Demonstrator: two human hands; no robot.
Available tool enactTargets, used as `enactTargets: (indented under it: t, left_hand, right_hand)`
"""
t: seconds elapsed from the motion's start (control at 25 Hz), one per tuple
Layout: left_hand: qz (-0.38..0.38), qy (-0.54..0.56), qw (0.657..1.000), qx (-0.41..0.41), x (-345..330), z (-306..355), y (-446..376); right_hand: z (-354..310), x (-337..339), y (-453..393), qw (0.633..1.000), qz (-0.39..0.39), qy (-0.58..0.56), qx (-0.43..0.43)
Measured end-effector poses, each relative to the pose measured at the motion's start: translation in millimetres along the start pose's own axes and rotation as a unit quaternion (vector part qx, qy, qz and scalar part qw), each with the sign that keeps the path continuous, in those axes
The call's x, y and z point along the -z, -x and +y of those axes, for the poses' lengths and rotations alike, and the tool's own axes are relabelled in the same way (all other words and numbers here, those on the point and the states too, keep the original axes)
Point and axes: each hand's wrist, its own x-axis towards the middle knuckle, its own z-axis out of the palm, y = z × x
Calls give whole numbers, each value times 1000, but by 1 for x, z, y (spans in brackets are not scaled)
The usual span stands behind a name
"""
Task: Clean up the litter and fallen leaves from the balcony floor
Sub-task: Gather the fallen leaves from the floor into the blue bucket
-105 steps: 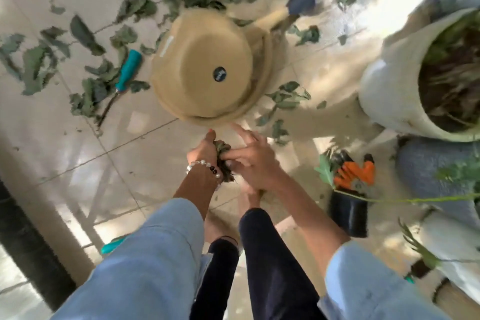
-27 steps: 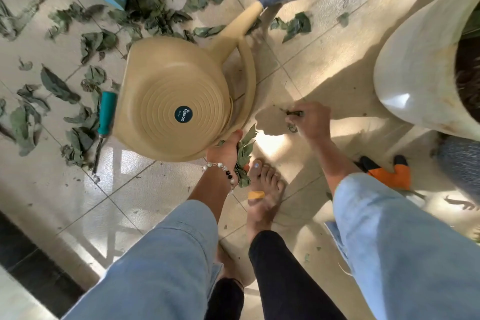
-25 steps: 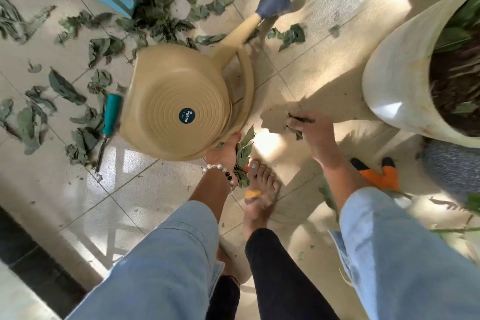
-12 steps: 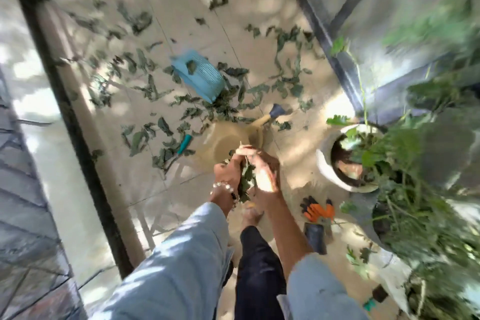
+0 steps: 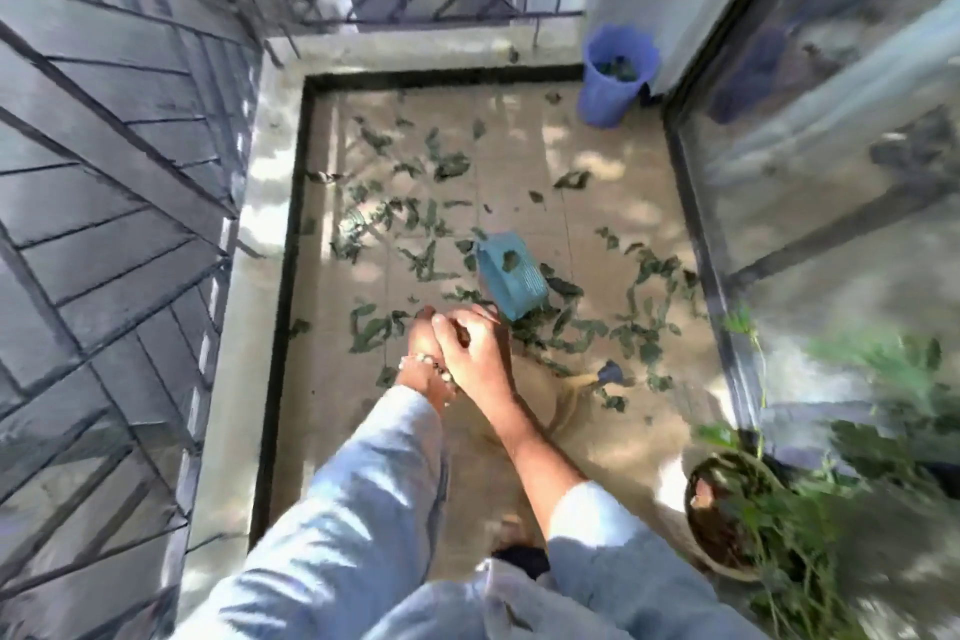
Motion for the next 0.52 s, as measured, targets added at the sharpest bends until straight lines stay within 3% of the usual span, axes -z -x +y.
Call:
enactTargets:
  t: [0.04,0.12,0.16,0.24,0.36,0.44,0.52]
  left_hand:
    - [13,-77,997,-22,12,20,-8]
    - [27,-120,992,-27,35,55,-30]
    - [46,-168,981,-88,50,84,-43]
    - [34,-187,971,-146,76,137,-62]
    - [-9,-285,946,-155,95,206,-95]
    - [-58,-275,952,-117,96,240,-108]
    - [-134,-123,980,-82,88,277,-120]
  right_hand:
    - [-15,-18,-20,1000,-4,0,-18]
    - [-38,-39,-42,1000,0,-18,-8]
    - [-50,-62,-65,1000,5,-7,-12]
    - [-80,-92,-106,998,15,-31,-43]
    - [-105,-126,-158,990,78,-72,-93]
    - [-115,-134,-193,979,133,-79,-133]
    - [-115,-134,-233,969,186,-69,-147]
